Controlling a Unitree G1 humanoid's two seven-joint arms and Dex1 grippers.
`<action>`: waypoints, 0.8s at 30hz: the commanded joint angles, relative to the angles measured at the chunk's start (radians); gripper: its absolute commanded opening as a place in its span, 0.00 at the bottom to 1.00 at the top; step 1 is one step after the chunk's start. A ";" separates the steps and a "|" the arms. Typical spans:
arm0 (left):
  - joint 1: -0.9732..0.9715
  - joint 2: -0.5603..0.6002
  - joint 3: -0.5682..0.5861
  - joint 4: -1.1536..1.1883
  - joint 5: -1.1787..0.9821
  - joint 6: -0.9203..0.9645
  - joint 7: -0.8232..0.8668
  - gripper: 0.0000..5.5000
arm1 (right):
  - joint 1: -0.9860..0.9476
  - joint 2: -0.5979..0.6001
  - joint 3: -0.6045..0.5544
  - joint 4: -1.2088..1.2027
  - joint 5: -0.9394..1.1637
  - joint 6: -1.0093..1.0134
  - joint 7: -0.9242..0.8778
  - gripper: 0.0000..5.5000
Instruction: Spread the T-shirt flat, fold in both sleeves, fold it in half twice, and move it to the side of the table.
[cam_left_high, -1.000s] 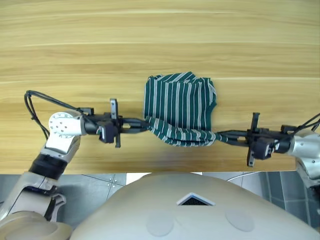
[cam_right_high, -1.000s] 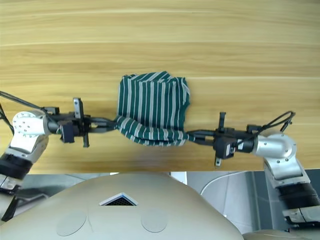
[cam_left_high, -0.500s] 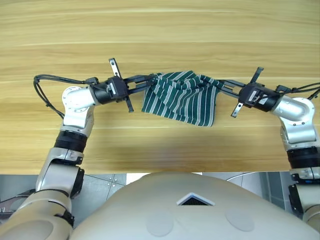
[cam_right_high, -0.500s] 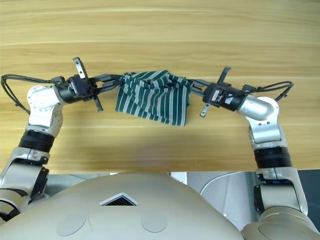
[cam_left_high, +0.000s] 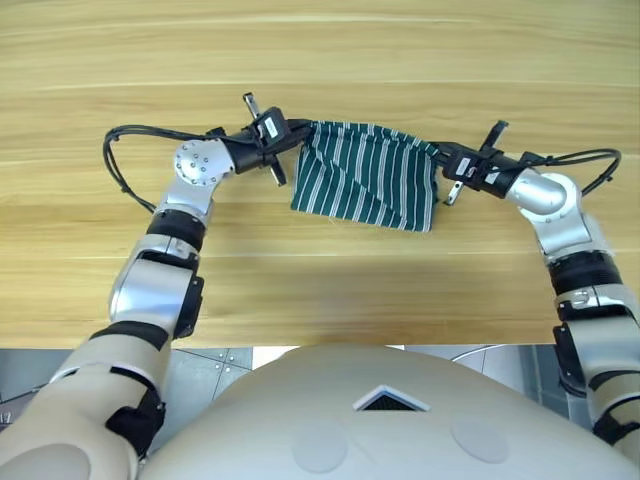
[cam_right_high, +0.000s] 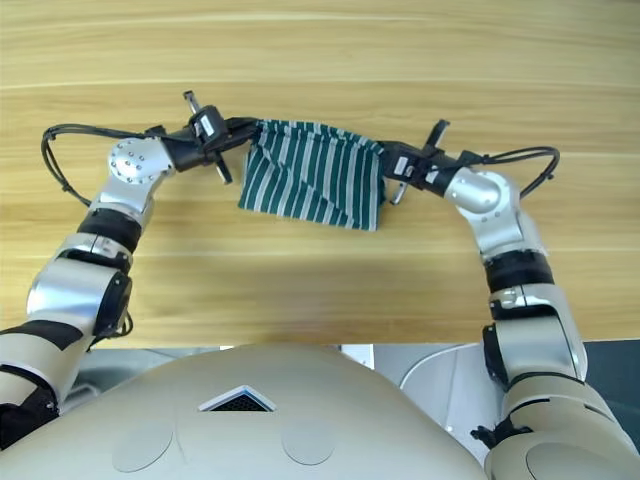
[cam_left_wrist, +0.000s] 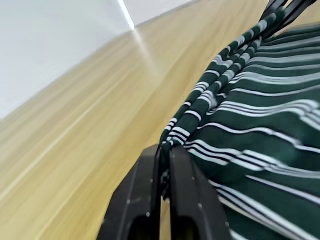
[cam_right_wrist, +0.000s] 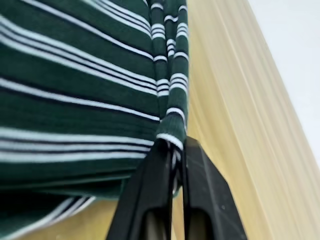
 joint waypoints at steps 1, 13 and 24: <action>-0.075 -0.039 0.002 0.124 0.052 0.060 0.070 0.01 | -0.057 0.017 0.026 0.097 -0.066 0.018 -0.066 0.01; -0.143 -0.091 0.086 0.240 0.038 0.273 0.066 0.24 | -0.155 0.101 -0.022 0.343 0.064 0.085 -0.043 0.25; -0.256 -0.082 0.504 0.202 -0.303 0.282 0.052 0.52 | -0.325 0.124 -0.355 0.537 0.412 0.219 0.009 0.63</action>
